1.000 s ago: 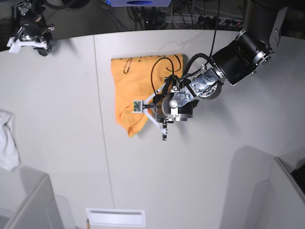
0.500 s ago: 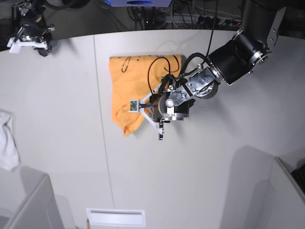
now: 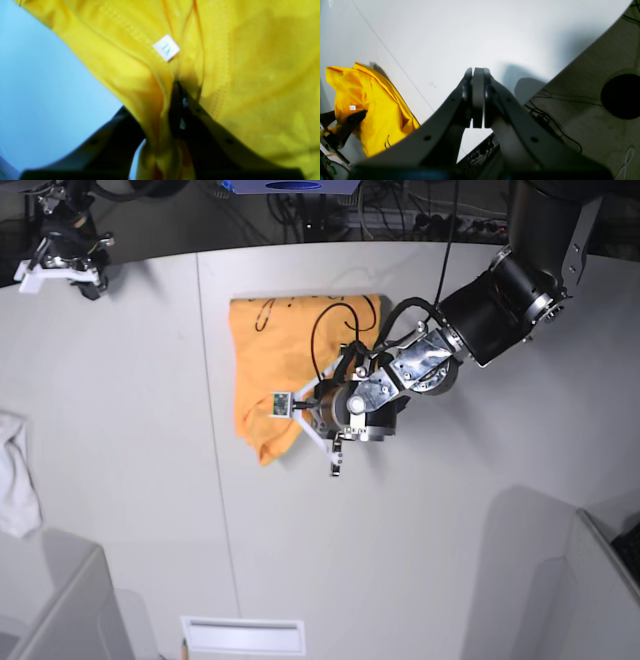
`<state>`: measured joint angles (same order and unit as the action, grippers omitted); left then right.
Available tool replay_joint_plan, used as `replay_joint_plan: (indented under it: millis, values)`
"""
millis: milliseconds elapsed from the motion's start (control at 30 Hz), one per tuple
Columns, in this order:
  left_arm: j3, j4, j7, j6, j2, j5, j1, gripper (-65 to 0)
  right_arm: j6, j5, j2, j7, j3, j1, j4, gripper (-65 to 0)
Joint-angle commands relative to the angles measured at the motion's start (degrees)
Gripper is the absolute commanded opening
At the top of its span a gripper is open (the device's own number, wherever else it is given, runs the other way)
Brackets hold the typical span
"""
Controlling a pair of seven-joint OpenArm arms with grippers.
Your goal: Fold the T-shirt properly
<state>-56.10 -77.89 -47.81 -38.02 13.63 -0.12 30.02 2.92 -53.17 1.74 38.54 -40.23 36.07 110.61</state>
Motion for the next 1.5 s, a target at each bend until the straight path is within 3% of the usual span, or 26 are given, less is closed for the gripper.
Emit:
replay_joint_plan:
  millis: [0,133,233,367,500,567,633,700,767,867,967,1033,1133,1233,1367,1467]
  values:
    - [0.32,-0.40,-0.85,-0.27,-0.13,0.78,2.20,-56.3,-0.68,-0.50,-0.55,-0.79,-0.08,0.28,1.00,-65.0]
    - [0.40,-0.75,-0.85,-0.27,-0.22,0.78,4.57,-31.1,-0.68,-0.50,-0.55,-0.52,-0.08,-0.16,1.00,-65.0]
    - [0.67,-0.75,-0.85,-0.27,-0.22,0.69,6.86,-19.4,-0.68,-0.50,-0.64,-0.52,-0.08,-0.43,0.91,-65.0]
    - [9.46,-3.48,-0.85,-0.27,-2.24,0.69,6.59,-13.7,-1.03,-0.50,-0.73,-0.52,0.01,-0.43,0.91,-65.0]
    - [23.79,-13.67,-0.85,-0.27,-2.68,0.34,0.62,-14.0,-7.88,-0.06,-0.73,-0.96,-0.52,-0.43,1.00,-65.0]
    - [29.85,-20.27,-0.85,-0.27,-2.42,0.69,-4.31,-14.2,-9.56,3.19,-0.64,-1.05,-0.61,-0.43,1.00,-65.0]
    - [35.57,-26.86,-0.67,-0.27,-2.33,0.34,-9.58,-16.1,-9.91,8.55,-0.37,-2.90,-0.34,-1.22,1.00,-65.0]
    - [40.40,-31.52,-0.50,-0.27,-2.24,0.25,-14.86,-24.2,-10.35,13.12,-0.20,-5.36,-0.08,-1.39,1.00,-65.0]
    - [44.71,-34.86,-0.50,-0.35,-2.16,0.25,-19.60,-37.2,-13.86,15.32,0.06,-7.29,-0.08,-1.39,1.00,-65.0]
    - [51.30,-35.56,-0.41,-0.44,-2.16,0.16,-26.37,-65.0,-21.95,16.55,0.94,-10.72,-1.31,-0.16,1.00,-65.0]
    - [55.44,-35.65,0.74,-0.44,-2.51,-0.10,-32.97,-65.0,-25.29,18.22,2.70,-14.15,-3.24,0.72,1.00,-65.0]
    - [56.05,-35.65,6.19,-0.44,-2.51,-2.21,-37.80,-65.0,-26.43,20.33,4.72,-16.08,-4.74,0.80,1.09,-65.0]
    - [55.88,-35.56,19.72,-0.27,-1.28,-4.67,-46.94,-65.0,-27.40,26.57,5.25,-16.70,-5.18,1.77,1.09,-65.0]
    - [55.79,-35.30,34.32,-0.35,1.45,-2.74,-55.65,-65.0,-27.40,33.96,5.43,-16.35,-5.00,3.79,1.35,-65.0]
    - [56.23,-34.60,50.41,-0.27,4.00,1.31,-65.93,-65.0,-27.40,37.21,5.52,-10.46,-4.56,6.96,1.79,-65.0]
    - [56.49,-34.60,55.33,-0.27,5.05,4.65,-72.53,-65.0,-27.40,38.00,5.52,-2.72,-4.12,8.63,1.52,-65.0]
